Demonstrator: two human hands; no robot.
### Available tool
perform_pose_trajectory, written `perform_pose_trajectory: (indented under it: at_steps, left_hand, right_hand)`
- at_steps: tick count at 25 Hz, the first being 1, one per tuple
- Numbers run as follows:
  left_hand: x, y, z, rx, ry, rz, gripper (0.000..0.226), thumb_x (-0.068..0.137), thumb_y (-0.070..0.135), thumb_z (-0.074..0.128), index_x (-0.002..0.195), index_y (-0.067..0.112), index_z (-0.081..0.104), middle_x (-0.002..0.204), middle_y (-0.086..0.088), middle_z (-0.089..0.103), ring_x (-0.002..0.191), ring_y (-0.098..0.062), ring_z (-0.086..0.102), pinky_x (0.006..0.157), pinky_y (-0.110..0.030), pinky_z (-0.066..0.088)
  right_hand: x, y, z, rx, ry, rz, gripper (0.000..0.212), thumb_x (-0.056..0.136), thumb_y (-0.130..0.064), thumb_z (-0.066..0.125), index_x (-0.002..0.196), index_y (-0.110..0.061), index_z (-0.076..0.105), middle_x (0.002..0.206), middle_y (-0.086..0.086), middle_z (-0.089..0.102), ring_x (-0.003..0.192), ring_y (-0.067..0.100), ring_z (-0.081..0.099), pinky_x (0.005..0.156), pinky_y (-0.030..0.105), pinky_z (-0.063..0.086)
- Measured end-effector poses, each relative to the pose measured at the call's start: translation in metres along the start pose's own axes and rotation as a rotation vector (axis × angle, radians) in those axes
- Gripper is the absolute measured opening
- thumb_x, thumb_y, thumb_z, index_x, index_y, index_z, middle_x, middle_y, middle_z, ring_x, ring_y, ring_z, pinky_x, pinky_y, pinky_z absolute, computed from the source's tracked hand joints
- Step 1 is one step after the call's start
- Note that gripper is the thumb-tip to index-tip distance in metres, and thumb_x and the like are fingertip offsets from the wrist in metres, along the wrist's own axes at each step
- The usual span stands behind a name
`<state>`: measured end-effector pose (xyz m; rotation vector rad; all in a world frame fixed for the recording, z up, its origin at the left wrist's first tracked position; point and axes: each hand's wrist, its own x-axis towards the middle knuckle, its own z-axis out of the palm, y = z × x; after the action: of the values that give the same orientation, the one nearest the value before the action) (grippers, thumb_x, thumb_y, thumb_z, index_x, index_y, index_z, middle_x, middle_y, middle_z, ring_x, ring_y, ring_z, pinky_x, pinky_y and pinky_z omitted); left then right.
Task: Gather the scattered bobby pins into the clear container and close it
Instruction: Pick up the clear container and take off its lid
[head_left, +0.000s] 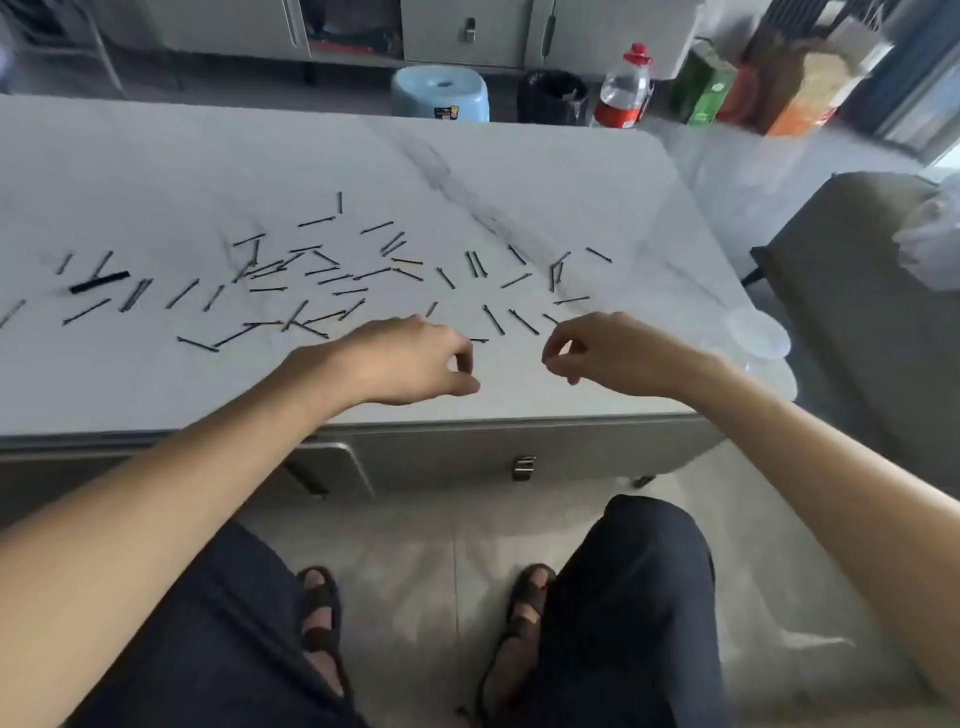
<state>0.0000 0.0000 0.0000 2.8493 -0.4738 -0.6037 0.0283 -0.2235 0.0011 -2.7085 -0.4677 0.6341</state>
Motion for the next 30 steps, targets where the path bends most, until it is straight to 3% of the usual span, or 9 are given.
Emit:
perform_pose_trajectory:
  at_steps: [5, 8, 12, 15, 17, 20, 23, 26, 30]
  left_hand:
    - [-0.027, 0.039, -0.01, 0.01, 0.064, 0.017, 0.026, 0.085, 0.055, 0.047, 0.1, 0.038, 0.059, 0.101, 0.009, 0.064, 0.086, -0.015, 0.056, 0.074, -0.033, 0.044]
    - [-0.002, 0.052, -0.004, -0.001, 0.1, 0.037, 0.03, 0.083, 0.056, 0.047, 0.106, 0.039, 0.057, 0.107, 0.013, 0.064, 0.095, -0.015, 0.055, 0.076, -0.032, 0.042]
    - [0.06, 0.055, 0.033, 0.004, 0.014, 0.024, 0.041, 0.085, 0.053, 0.048, 0.123, 0.038, 0.049, 0.132, 0.006, 0.054, 0.114, -0.017, 0.05, 0.092, -0.038, 0.042]
    - [0.099, 0.053, 0.056, 0.021, -0.036, 0.048, 0.046, 0.087, 0.05, 0.049, 0.131, 0.034, 0.044, 0.142, 0.009, 0.045, 0.123, -0.015, 0.044, 0.096, -0.037, 0.04]
    - [0.115, 0.048, 0.068, 0.002, -0.069, 0.048, 0.047, 0.088, 0.048, 0.049, 0.132, 0.033, 0.044, 0.141, 0.009, 0.045, 0.123, -0.016, 0.044, 0.096, -0.038, 0.04]
    - [0.123, 0.039, 0.079, -0.03, -0.022, 0.048, 0.045, 0.088, 0.045, 0.051, 0.13, 0.033, 0.045, 0.137, 0.006, 0.05, 0.118, -0.019, 0.05, 0.095, -0.038, 0.042]
    - [0.113, 0.029, 0.074, -0.246, 0.187, 0.096, 0.061, 0.084, 0.05, 0.058, 0.137, 0.035, 0.032, 0.14, 0.009, 0.047, 0.113, -0.015, 0.054, 0.091, -0.038, 0.046]
    - [0.098, 0.013, 0.06, -0.374, 0.452, 0.151, 0.087, 0.07, 0.065, 0.064, 0.14, 0.038, 0.02, 0.141, 0.016, 0.042, 0.12, -0.004, 0.046, 0.089, -0.027, 0.042]
    - [0.102, -0.019, 0.06, -0.392, 0.651, 0.097, 0.102, 0.055, 0.066, 0.074, 0.139, 0.033, 0.027, 0.132, 0.014, 0.05, 0.116, -0.002, 0.049, 0.083, -0.021, 0.041]
  right_hand:
    - [-0.061, 0.067, -0.024, -0.03, 0.294, 0.142, 0.02, 0.089, -0.03, 0.057, 0.108, -0.024, 0.063, 0.099, -0.003, 0.063, 0.088, 0.017, 0.055, 0.065, 0.026, 0.039]
    - [-0.053, 0.135, -0.03, -0.107, 0.419, 0.296, 0.043, 0.087, -0.033, 0.061, 0.128, -0.022, 0.052, 0.124, 0.01, 0.054, 0.113, 0.028, 0.049, 0.09, 0.04, 0.044]
    - [-0.012, 0.213, -0.023, -0.109, 0.367, 0.579, 0.073, 0.082, -0.048, 0.064, 0.143, -0.029, 0.03, 0.146, 0.018, 0.03, 0.129, 0.044, 0.03, 0.101, 0.055, 0.037]
    - [0.015, 0.241, -0.019, -0.033, 0.312, 0.681, 0.078, 0.08, -0.056, 0.062, 0.144, -0.033, 0.025, 0.144, 0.017, 0.033, 0.122, 0.045, 0.04, 0.091, 0.05, 0.042]
    - [0.024, 0.24, -0.013, -0.043, 0.346, 0.672, 0.076, 0.077, -0.059, 0.062, 0.141, -0.037, 0.028, 0.136, 0.016, 0.041, 0.107, 0.043, 0.053, 0.078, 0.042, 0.041]
    - [0.033, 0.206, -0.005, -0.009, 0.431, 0.539, 0.071, 0.069, -0.065, 0.06, 0.132, -0.045, 0.033, 0.127, 0.009, 0.049, 0.087, 0.033, 0.057, 0.07, 0.036, 0.041]
    - [0.045, 0.14, 0.008, 0.231, 0.42, 0.322, 0.074, 0.062, -0.073, 0.054, 0.129, -0.047, 0.038, 0.115, 0.007, 0.056, 0.096, 0.029, 0.058, 0.08, 0.04, 0.049]
    - [0.059, 0.065, 0.023, 0.534, 0.353, 0.143, 0.069, 0.066, -0.079, 0.05, 0.125, -0.044, 0.047, 0.097, -0.002, 0.062, 0.092, 0.02, 0.062, 0.072, 0.032, 0.044]
    - [0.097, 0.001, 0.048, 0.679, 0.32, 0.084, 0.052, 0.07, -0.079, 0.044, 0.11, -0.046, 0.054, 0.085, -0.006, 0.068, 0.082, 0.012, 0.065, 0.073, 0.033, 0.048]
